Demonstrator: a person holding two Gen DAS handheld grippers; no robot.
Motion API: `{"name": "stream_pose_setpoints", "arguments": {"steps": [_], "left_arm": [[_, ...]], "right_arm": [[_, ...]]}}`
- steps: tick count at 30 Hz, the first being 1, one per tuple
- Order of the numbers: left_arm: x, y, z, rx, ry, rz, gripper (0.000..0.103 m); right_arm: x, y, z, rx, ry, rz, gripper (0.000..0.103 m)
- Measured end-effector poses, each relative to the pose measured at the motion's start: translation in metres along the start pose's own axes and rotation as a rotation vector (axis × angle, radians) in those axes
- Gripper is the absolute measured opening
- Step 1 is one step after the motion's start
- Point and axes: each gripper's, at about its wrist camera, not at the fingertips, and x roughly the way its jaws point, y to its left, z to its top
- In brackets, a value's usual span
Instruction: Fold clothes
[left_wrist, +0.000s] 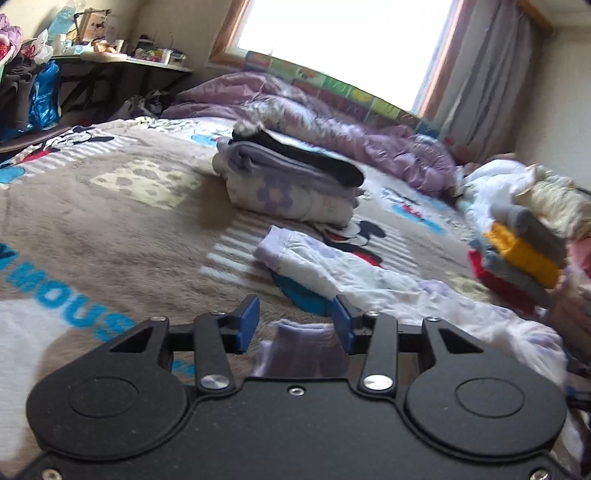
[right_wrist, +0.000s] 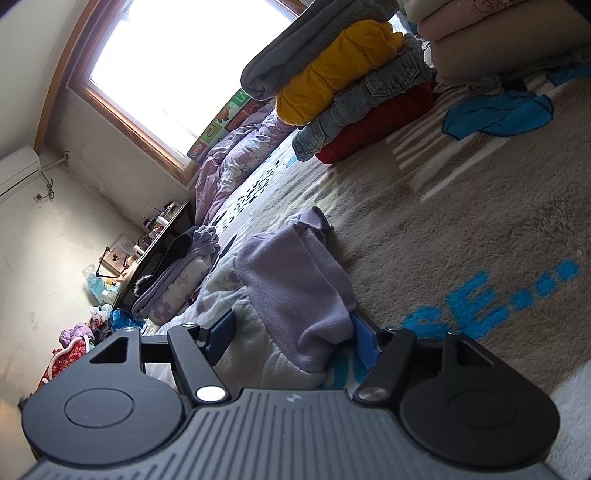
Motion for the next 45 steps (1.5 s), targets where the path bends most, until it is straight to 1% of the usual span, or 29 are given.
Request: {"name": "stream_pose_setpoints", "arguments": {"steps": [3, 5, 7, 8, 10, 11, 15, 19, 20, 21, 22, 23, 24, 25, 26, 27, 29, 32, 35, 37, 40, 43, 45], "left_arm": [[-0.024, 0.010, -0.007, 0.044, 0.011, -0.029, 0.042], [-0.033, 0.012, -0.013, 0.094, 0.022, -0.049, 0.042], [-0.041, 0.012, -0.020, 0.147, 0.032, -0.069, 0.046], [-0.040, 0.010, -0.024, 0.173, 0.047, -0.068, 0.046], [-0.032, 0.004, -0.029, 0.221, 0.072, -0.058, 0.046], [-0.027, 0.001, -0.028, 0.228, 0.077, -0.060, 0.046], [-0.002, -0.007, -0.023, 0.231, 0.093, -0.068, 0.046], [0.024, -0.014, -0.017, 0.227, 0.110, -0.067, 0.046], [0.030, -0.017, -0.017, 0.234, 0.123, -0.056, 0.045], [0.035, -0.019, -0.018, 0.235, 0.134, -0.051, 0.032], [0.036, -0.021, -0.017, 0.229, 0.133, -0.050, 0.026], [0.036, -0.023, -0.015, 0.222, 0.127, -0.049, 0.022], [0.035, -0.024, -0.013, 0.204, 0.119, -0.054, 0.017], [0.033, -0.023, -0.009, 0.181, 0.110, -0.062, 0.014], [0.030, -0.023, -0.006, 0.158, 0.098, -0.072, 0.014], [0.026, -0.023, -0.004, 0.138, 0.082, -0.084, 0.012], [0.014, -0.024, 0.002, 0.094, 0.043, -0.114, 0.011], [-0.011, -0.027, 0.013, 0.015, -0.021, -0.180, 0.010], [-0.039, -0.033, 0.029, -0.077, -0.048, -0.235, 0.010], [-0.058, -0.037, 0.040, -0.143, -0.057, -0.267, 0.010], [-0.068, -0.040, 0.047, -0.186, -0.043, -0.220, 0.010], [-0.048, -0.027, 0.036, -0.240, 0.024, -0.141, 0.010], [-0.029, -0.015, 0.024, -0.281, 0.077, -0.093, 0.010]], "right_arm": [[-0.001, -0.001, 0.001, 0.005, 0.000, 0.007, 0.067], [-0.001, -0.001, 0.001, 0.007, -0.001, 0.009, 0.067], [-0.001, 0.000, 0.000, 0.008, -0.002, 0.009, 0.067], [-0.001, 0.000, 0.000, 0.008, -0.003, 0.009, 0.068], [-0.001, 0.001, -0.001, 0.008, -0.004, 0.007, 0.069], [0.000, 0.001, -0.001, 0.008, -0.005, 0.005, 0.070], [0.002, 0.004, -0.004, 0.006, -0.010, 0.004, 0.070], [0.006, 0.009, -0.006, -0.017, 0.004, 0.011, 0.070], [0.007, 0.010, -0.007, -0.023, 0.008, 0.013, 0.070], [0.007, 0.010, -0.006, -0.026, 0.011, 0.018, 0.070], [0.007, 0.011, -0.006, -0.029, 0.014, 0.024, 0.069], [0.007, 0.011, -0.006, -0.032, 0.015, 0.031, 0.065], [0.007, 0.012, -0.006, -0.040, 0.015, 0.041, 0.057], [0.007, 0.014, -0.006, -0.047, 0.015, 0.050, 0.051], [0.007, 0.015, -0.006, -0.055, 0.015, 0.060, 0.041], [0.007, 0.016, -0.006, -0.063, 0.015, 0.070, 0.038], [0.006, 0.018, -0.005, -0.068, 0.012, 0.085, 0.035], [0.001, 0.015, -0.002, -0.029, -0.008, 0.136, 0.031], [-0.003, 0.015, 0.000, 0.003, -0.022, 0.181, 0.029], [-0.004, 0.012, 0.000, 0.047, -0.021, 0.209, 0.029], [-0.006, 0.007, 0.001, 0.113, -0.002, 0.235, 0.029], [-0.005, 0.000, -0.002, 0.168, 0.037, 0.205, 0.029], [-0.005, 0.001, -0.004, 0.166, 0.057, 0.167, 0.029]]}}
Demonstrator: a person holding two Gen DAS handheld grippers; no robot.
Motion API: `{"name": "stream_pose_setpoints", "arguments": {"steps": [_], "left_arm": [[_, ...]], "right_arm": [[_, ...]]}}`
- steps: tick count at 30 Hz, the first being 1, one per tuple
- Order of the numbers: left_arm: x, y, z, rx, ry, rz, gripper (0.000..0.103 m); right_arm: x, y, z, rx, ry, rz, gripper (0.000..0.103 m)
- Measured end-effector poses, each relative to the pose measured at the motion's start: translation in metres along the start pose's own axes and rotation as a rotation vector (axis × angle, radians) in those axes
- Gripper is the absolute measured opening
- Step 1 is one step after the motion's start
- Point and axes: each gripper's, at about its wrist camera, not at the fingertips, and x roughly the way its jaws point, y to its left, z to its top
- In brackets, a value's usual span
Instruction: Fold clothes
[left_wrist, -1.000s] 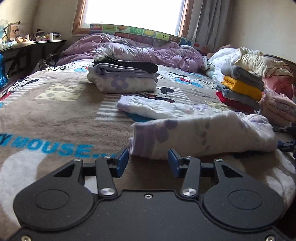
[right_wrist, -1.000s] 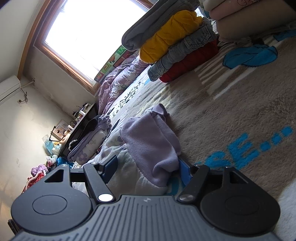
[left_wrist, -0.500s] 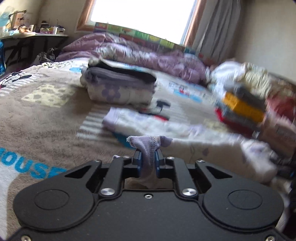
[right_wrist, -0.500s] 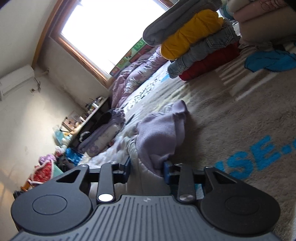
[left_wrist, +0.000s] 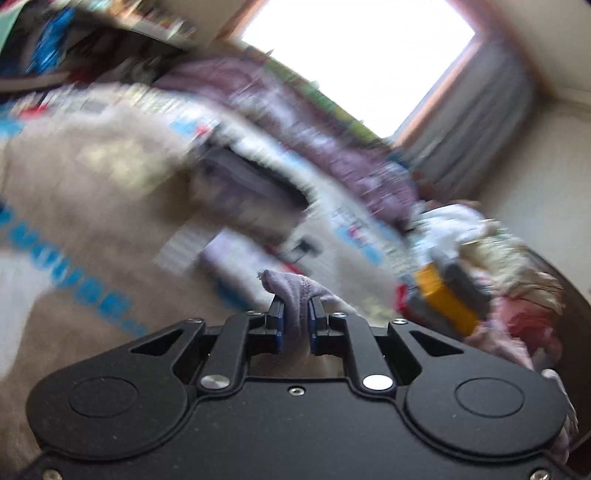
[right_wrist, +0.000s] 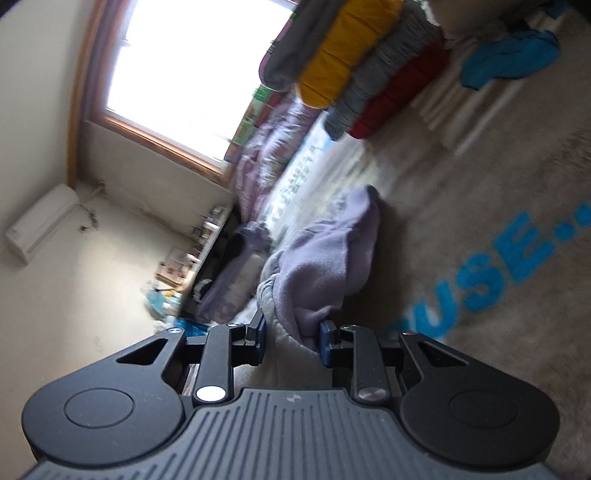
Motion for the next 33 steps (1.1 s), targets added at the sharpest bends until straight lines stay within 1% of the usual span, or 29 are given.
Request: {"name": "stream_pose_setpoints", "arguments": {"steps": [3, 4, 5, 6, 7, 8, 9, 11, 12, 13, 14, 15, 19, 20, 23, 25, 28, 29, 30, 31, 32, 33], "left_arm": [[0.026, 0.024, -0.007, -0.040, 0.035, 0.086, 0.010], [0.034, 0.031, -0.010, -0.056, 0.036, 0.104, 0.010], [0.042, 0.037, -0.011, -0.068, 0.040, 0.115, 0.010], [0.050, 0.041, -0.013, -0.078, 0.047, 0.126, 0.011], [0.056, 0.045, -0.014, -0.076, 0.052, 0.145, 0.016], [0.060, 0.047, -0.016, -0.070, 0.056, 0.168, 0.019], [0.060, 0.048, -0.017, -0.066, 0.051, 0.173, 0.021], [0.055, 0.046, -0.018, -0.055, 0.032, 0.181, 0.028], [0.050, 0.045, -0.018, -0.042, 0.019, 0.194, 0.035], [0.045, 0.046, -0.018, -0.041, 0.007, 0.195, 0.045], [0.041, 0.049, -0.018, -0.044, -0.005, 0.193, 0.047], [0.036, 0.052, -0.018, -0.058, -0.008, 0.193, 0.048], [0.019, 0.057, -0.024, -0.096, 0.005, 0.175, 0.050], [0.015, 0.056, -0.026, -0.100, 0.010, 0.169, 0.052], [0.012, 0.054, -0.035, -0.109, 0.025, 0.178, 0.054], [0.013, 0.053, -0.041, -0.116, 0.036, 0.190, 0.054], [0.015, 0.049, -0.048, -0.110, 0.028, 0.197, 0.052], [0.017, 0.049, -0.050, -0.114, 0.023, 0.196, 0.052], [0.018, 0.049, -0.051, -0.120, 0.018, 0.193, 0.047], [0.019, 0.048, -0.052, -0.122, 0.017, 0.187, 0.025], [0.020, 0.047, -0.052, -0.121, 0.017, 0.180, 0.018], [0.018, 0.046, -0.050, -0.131, 0.004, 0.165, 0.014]], "right_arm": [[0.002, 0.002, -0.002, -0.028, 0.013, -0.056, 0.031], [0.001, 0.004, -0.003, -0.040, 0.001, -0.053, 0.033], [0.001, 0.006, -0.003, -0.052, -0.010, -0.049, 0.040], [0.000, 0.008, -0.003, -0.064, -0.022, -0.046, 0.045], [-0.003, 0.009, -0.003, -0.065, -0.036, -0.045, 0.046], [-0.005, 0.010, -0.003, -0.066, -0.051, -0.045, 0.049], [-0.009, 0.008, -0.002, -0.054, -0.062, -0.050, 0.053], [-0.017, 0.005, 0.000, -0.037, -0.087, -0.066, 0.055], [-0.022, 0.004, 0.001, -0.032, -0.100, -0.076, 0.056], [-0.026, 0.003, 0.003, -0.029, -0.108, -0.085, 0.058], [-0.031, 0.002, 0.002, -0.028, -0.115, -0.096, 0.064], [-0.035, 0.000, 0.002, -0.025, -0.118, -0.104, 0.068], [-0.041, -0.008, -0.002, 0.001, -0.089, -0.139, 0.070], [-0.041, -0.009, -0.005, 0.016, -0.075, -0.122, 0.070], [-0.033, -0.003, -0.021, -0.021, -0.027, -0.141, 0.069], [-0.029, -0.002, -0.027, -0.033, -0.038, -0.155, 0.069], [-0.026, -0.004, -0.027, 0.007, -0.069, -0.129, 0.068], [-0.024, -0.004, -0.028, 0.015, -0.072, -0.123, 0.064], [-0.021, -0.004, -0.029, 0.022, -0.068, -0.112, 0.053], [-0.018, -0.004, -0.030, 0.028, -0.063, -0.101, 0.045], [-0.015, -0.003, -0.032, 0.023, -0.057, -0.098, 0.030], [-0.012, -0.002, -0.033, 0.019, -0.052, -0.095, 0.025]]}}
